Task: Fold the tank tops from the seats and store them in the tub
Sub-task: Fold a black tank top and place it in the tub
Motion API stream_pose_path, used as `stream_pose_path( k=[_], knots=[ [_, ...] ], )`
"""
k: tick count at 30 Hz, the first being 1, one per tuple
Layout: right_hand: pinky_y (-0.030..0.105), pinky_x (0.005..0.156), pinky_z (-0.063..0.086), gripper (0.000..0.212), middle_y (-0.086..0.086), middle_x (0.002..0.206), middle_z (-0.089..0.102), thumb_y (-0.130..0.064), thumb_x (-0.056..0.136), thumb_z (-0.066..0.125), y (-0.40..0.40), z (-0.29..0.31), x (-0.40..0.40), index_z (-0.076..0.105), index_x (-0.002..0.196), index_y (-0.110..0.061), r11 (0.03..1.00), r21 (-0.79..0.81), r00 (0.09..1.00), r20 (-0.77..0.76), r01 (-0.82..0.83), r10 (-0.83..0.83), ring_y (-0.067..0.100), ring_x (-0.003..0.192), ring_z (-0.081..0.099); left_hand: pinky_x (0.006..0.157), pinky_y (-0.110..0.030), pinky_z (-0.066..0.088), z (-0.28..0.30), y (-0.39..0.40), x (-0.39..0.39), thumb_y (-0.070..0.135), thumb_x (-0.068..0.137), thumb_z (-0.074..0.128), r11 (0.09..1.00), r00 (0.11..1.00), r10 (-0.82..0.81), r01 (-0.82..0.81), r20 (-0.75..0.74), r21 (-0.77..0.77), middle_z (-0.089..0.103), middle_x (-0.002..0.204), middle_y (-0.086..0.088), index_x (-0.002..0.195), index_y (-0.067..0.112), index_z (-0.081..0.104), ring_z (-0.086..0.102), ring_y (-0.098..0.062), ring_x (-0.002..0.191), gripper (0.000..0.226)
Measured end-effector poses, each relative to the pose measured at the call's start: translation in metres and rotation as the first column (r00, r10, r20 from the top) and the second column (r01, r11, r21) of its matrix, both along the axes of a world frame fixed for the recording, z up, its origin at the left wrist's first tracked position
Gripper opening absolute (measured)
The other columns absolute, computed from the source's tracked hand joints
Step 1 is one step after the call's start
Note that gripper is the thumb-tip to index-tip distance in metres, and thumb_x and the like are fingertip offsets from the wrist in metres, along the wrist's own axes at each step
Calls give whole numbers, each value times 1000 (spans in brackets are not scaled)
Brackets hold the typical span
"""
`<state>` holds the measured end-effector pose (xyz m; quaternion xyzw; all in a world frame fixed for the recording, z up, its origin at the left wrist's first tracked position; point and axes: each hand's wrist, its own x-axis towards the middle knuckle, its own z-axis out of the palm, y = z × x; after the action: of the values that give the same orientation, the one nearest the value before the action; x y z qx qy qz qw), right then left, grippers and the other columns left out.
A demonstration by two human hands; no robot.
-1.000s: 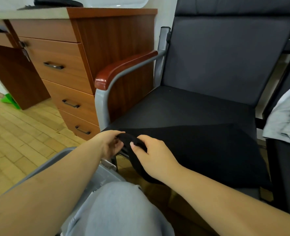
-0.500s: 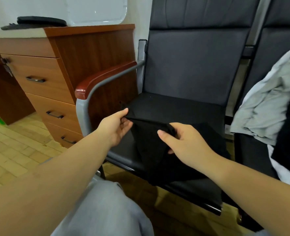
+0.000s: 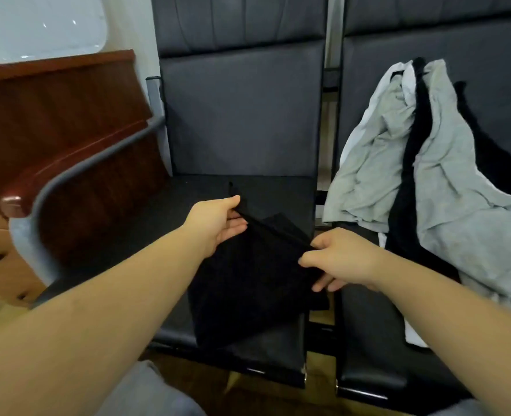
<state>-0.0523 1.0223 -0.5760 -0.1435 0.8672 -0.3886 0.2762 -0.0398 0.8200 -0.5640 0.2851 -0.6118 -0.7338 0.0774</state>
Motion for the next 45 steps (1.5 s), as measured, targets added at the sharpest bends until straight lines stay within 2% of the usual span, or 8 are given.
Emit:
stream_pose_path(
  k=[10,19,23,26,30,34,39,45],
  knots=[
    [31,73,57,27,11,99,65,-17,90,56,10,-30,-27,56,114,-3,982,188,989,148,-7,-22,21,74,70,74,-34,50,-46,50,-46,13,99,52,990,972,-94,115,216,-86,58,128,-22,130,-5,50,62,-33,106,35],
    [27,68,46,31,2,83,60,-40,86,67,1,-47,-29,60,90,-10,982,189,997,-66,-26,39,20,85,62,79,-31,53,-49,38,-37,24,99,52,987,980,-52,79,190,-138,64,121,-12,131,7,53,64,-24,105,36],
    [26,65,45,28,2,80,57,-37,87,67,-3,-51,-29,57,80,-12,987,162,996,-87,18,-4,18,80,59,103,-30,38,-62,9,-11,35,99,50,569,962,-84,260,260,-780,51,140,-2,141,17,47,47,-20,128,45],
    [29,73,48,29,4,90,62,-34,86,69,-7,-53,-29,63,95,-7,988,138,994,-92,66,-53,20,87,62,118,-39,14,-74,6,0,53,98,37,237,882,-81,470,464,-851,15,161,-8,152,20,24,13,-26,148,64],
    [33,92,49,57,9,124,61,-36,84,71,-18,-53,-23,56,130,-7,984,148,994,-69,95,-86,24,111,59,120,-41,-4,-89,1,16,66,95,22,46,745,-101,665,659,-745,-16,161,-6,154,27,-4,-12,-25,148,76],
    [28,96,43,70,9,139,51,-33,86,70,-37,-44,-2,40,143,-5,988,122,995,-24,100,-98,24,124,52,120,-41,-5,-84,-28,30,69,93,22,-10,700,-115,709,705,-705,-20,160,-4,153,31,-10,-14,-23,148,78],
    [36,80,58,60,6,111,59,-18,87,70,-69,-41,29,44,140,-6,996,-20,971,221,92,-85,24,101,63,120,-41,-3,-72,-78,54,65,91,42,31,680,-199,724,706,-689,-12,162,-2,154,34,0,-10,-21,149,82],
    [28,66,58,37,3,95,63,-13,89,67,-96,-40,42,55,124,-10,984,-146,923,383,101,-38,15,80,63,117,-38,22,-63,-100,70,53,90,56,120,843,-160,533,513,-838,36,151,0,141,32,44,27,-20,142,57]
  ],
)
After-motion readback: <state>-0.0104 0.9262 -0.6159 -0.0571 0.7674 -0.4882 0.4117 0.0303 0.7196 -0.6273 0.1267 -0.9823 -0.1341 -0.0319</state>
